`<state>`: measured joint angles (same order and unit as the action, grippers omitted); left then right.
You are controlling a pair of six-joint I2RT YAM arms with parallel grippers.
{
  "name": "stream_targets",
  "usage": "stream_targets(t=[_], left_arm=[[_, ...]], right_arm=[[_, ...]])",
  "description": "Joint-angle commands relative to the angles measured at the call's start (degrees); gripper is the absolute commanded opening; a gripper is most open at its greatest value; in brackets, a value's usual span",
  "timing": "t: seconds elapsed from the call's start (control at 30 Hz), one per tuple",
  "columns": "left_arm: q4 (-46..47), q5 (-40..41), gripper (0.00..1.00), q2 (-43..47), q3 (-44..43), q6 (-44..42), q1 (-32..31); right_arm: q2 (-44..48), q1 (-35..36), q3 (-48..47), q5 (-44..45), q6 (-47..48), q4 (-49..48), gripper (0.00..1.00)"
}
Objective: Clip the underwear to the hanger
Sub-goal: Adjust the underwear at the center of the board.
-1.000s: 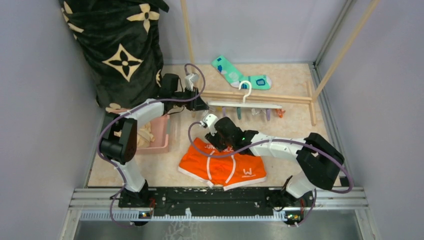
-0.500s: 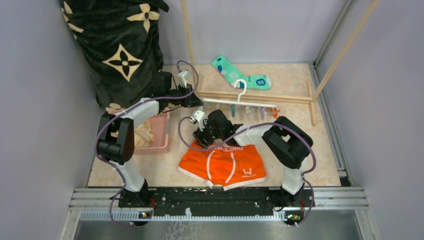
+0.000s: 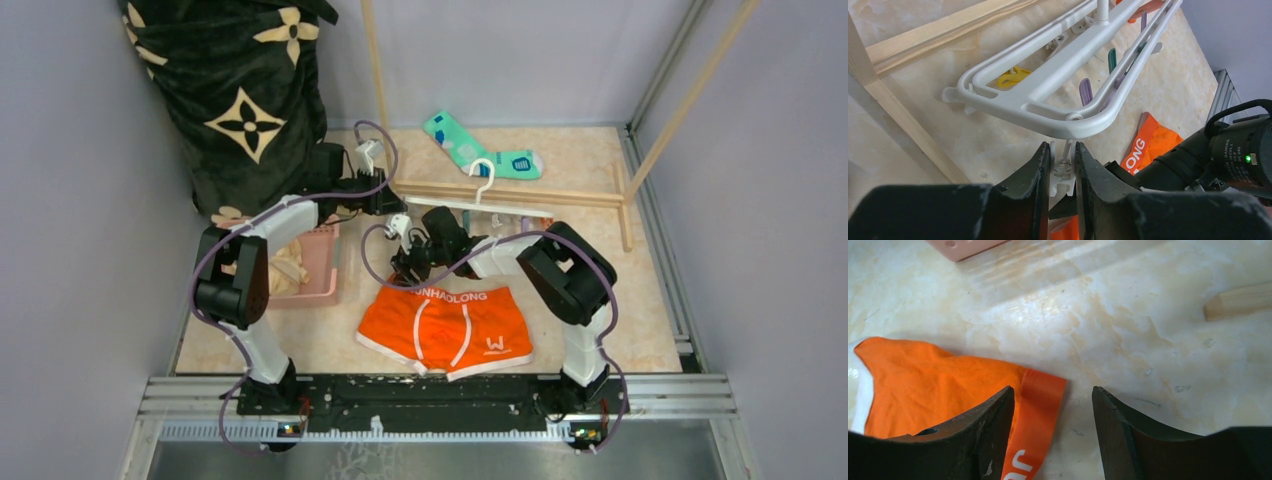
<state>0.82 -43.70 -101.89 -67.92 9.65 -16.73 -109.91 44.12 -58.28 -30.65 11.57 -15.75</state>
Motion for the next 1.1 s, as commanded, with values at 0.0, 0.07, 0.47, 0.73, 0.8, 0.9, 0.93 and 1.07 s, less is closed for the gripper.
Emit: stream_targets(t=[0.0, 0.07, 0.47, 0.73, 0.8, 0.9, 0.93, 1.07], left_arm=[[0.43, -1.63, 0.00, 0.75, -2.45, 0.06, 0.25], [0.33, -1.73, 0.00, 0.66, -2.64, 0.02, 0.27], [-0.13, -1.90, 0.00, 0.54, -2.89, 0.15, 0.66], [-0.21, -1.66, 0.00, 0.73, -2.99, 0.45, 0.92], [-0.20, -1.62, 0.00, 0.73, -3.01, 0.50, 0.91], [-0.12, -1.81, 0.00, 0.64, -3.01, 0.63, 1.00], [-0.12, -1.89, 0.00, 0.64, -3.01, 0.68, 1.00], [-0.05, -2.00, 0.00, 0.64, -3.00, 0.87, 1.00]], right_arm=[[-1.07, -0.04, -2.11, -6.18, 2.09, 1.11, 0.59], [-1.34, -0.08, -1.84, -6.67, 2.00, 1.41, 0.58], [1.57, 0.01, 2.04, 2.30, 0.05, -4.23, 0.16], [10.31, 8.11, 1.80, 23.98, 10.43, 3.46, 0.00], [10.83, 12.72, 1.93, 36.25, 15.09, 5.32, 0.00], [10.14, 20.29, 3.49, 51.40, 21.57, 4.58, 0.00], [9.40, 22.70, 4.32, 56.73, 23.30, 3.49, 0.00], [6.62, 30.95, 6.71, 68.49, 25.73, 1.17, 0.00]])
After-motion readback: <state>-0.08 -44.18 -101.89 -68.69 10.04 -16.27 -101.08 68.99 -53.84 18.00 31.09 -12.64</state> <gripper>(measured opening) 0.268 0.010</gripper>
